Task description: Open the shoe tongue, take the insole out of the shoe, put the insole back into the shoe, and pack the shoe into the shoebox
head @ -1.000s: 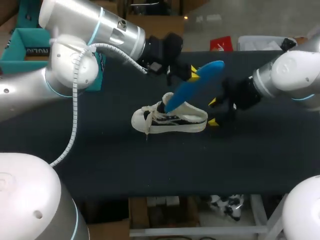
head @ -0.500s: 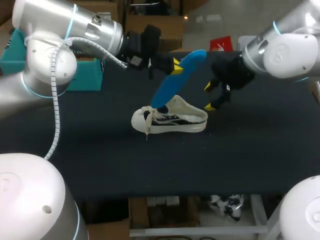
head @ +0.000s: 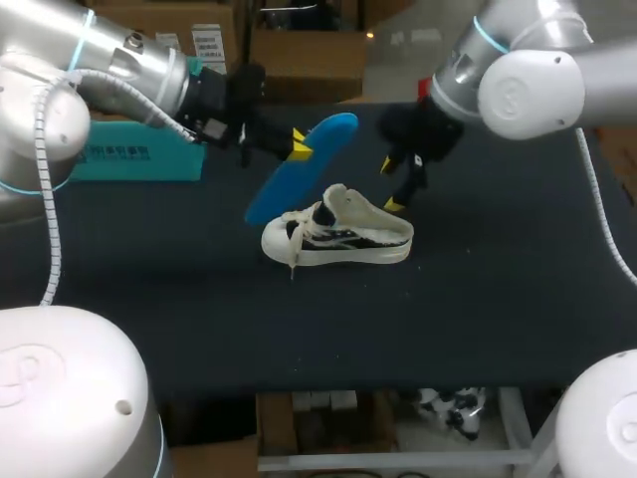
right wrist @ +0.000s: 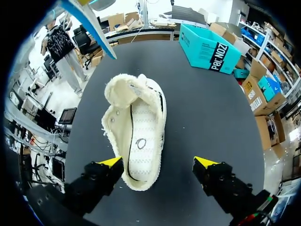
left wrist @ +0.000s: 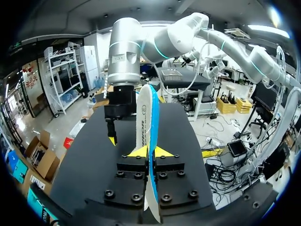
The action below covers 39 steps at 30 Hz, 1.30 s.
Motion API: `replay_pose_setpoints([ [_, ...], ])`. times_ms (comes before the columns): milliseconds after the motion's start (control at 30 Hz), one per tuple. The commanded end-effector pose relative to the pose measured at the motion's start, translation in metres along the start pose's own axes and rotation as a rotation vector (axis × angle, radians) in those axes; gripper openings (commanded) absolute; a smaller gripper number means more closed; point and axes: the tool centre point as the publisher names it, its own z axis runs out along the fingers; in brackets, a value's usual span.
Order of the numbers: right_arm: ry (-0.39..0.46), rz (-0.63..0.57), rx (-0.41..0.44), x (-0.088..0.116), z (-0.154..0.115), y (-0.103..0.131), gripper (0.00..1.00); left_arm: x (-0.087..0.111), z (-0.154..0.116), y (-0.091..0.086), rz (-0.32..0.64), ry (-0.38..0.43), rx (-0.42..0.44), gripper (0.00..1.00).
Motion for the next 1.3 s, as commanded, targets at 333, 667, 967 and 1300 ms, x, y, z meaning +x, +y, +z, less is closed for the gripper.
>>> replay_pose_setpoints([
  [333,0.036,-0.026,0.074,-0.009,0.020,0.018,1.00,-0.006,-0.038,0.041,-0.020,0.019,-0.019,0.00],
  [667,0.007,0.036,0.211,-0.005,0.032,0.036,1.00,-0.006,-0.062,0.068,-0.061,0.011,-0.023,0.00],
  [967,-0.033,0.099,0.311,-0.001,0.042,0.036,1.00,-0.009,-0.084,0.091,-0.105,-0.006,-0.021,0.00],
  [1300,-0.059,0.124,0.395,-0.003,0.051,0.037,0.00,-0.014,-0.094,0.112,-0.141,-0.021,-0.031,0.00],
])
